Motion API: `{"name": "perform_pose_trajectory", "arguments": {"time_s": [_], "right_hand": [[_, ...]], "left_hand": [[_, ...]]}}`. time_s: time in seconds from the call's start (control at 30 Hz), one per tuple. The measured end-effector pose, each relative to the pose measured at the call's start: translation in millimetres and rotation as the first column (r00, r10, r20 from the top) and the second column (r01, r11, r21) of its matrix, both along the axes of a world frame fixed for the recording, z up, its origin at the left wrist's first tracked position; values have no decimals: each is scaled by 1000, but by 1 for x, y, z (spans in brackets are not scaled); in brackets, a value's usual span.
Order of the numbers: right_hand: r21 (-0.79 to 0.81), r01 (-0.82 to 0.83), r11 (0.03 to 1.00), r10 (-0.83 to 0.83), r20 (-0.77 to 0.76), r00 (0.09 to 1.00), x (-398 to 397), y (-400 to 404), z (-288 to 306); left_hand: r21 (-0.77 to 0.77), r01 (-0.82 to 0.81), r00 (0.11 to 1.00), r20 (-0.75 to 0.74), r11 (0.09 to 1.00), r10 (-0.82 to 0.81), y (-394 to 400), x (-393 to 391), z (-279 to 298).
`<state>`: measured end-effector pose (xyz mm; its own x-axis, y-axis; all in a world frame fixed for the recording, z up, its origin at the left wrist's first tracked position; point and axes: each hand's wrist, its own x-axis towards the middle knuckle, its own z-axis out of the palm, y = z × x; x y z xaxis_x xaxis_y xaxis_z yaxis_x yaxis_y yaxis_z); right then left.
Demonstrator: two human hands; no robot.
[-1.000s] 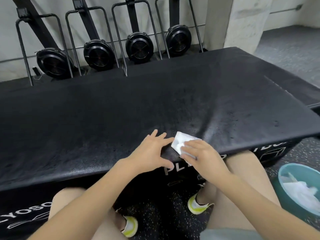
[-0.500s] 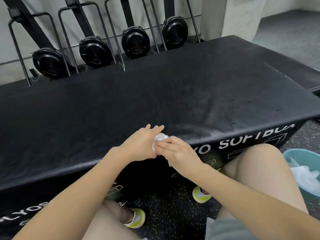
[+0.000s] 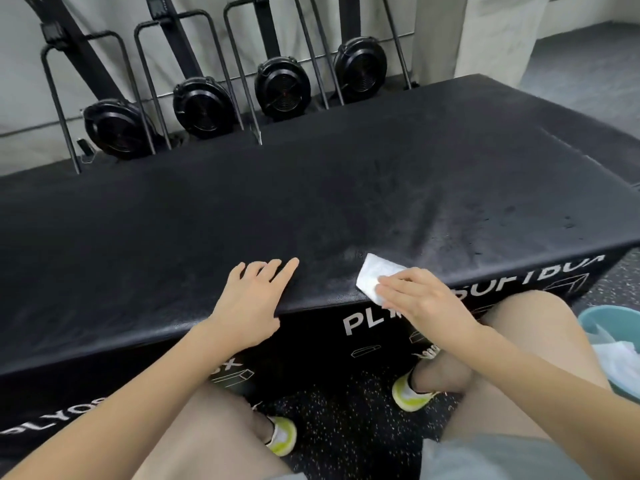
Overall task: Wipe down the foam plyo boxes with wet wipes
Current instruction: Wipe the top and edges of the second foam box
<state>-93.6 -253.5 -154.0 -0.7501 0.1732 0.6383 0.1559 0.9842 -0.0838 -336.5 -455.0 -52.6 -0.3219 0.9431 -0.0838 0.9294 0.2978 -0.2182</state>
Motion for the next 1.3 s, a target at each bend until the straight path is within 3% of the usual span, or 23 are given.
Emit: {"name": "perform_pose_trajectory", "arguments": {"time_s": [0.13, 0.27, 0.43, 0.53, 0.7, 0.77, 0.93, 1.03, 1.13, 1.3], "right_hand": [[-75, -113, 991, 101, -148, 984, -56, -44, 17], [-42, -150, 988, 130, -309, 942, -117, -86, 79], [86, -150, 985, 166, -244, 955, -134, -77, 130], [184, -111, 977, 152, -226, 962, -107, -50, 144], [209, -69, 975, 120, -237, 964, -93, -31, 156], [200, -39, 979, 92, -261, 961, -97, -37, 155], [107, -43, 993, 70, -273, 959, -130, -76, 162], [88, -94, 992, 108, -179, 978, -174, -113, 167], [44, -175, 984, 180, -177, 968, -201, -134, 169], [131, -98, 987, 127, -231, 965, -158, -97, 168]], "left_hand": [[292, -116, 980, 189, 949, 62, -12, -1, 27], [608, -140, 986, 156, 781, 55, -23, -8, 49], [785, -173, 985, 132, 595, 113, -31, -17, 69], [800, -155, 988, 114, 579, 107, -37, -22, 73], [660, -181, 981, 72, 729, 178, -46, -43, 69], [672, -268, 963, 163, 691, 216, -52, -46, 69], [760, -310, 950, 232, 571, 207, -49, -51, 71], [780, -274, 962, 217, 563, 168, -49, -53, 78], [733, -413, 905, 399, 541, 149, -50, -53, 83], [695, -472, 869, 471, 542, 153, -53, -62, 82]]}}
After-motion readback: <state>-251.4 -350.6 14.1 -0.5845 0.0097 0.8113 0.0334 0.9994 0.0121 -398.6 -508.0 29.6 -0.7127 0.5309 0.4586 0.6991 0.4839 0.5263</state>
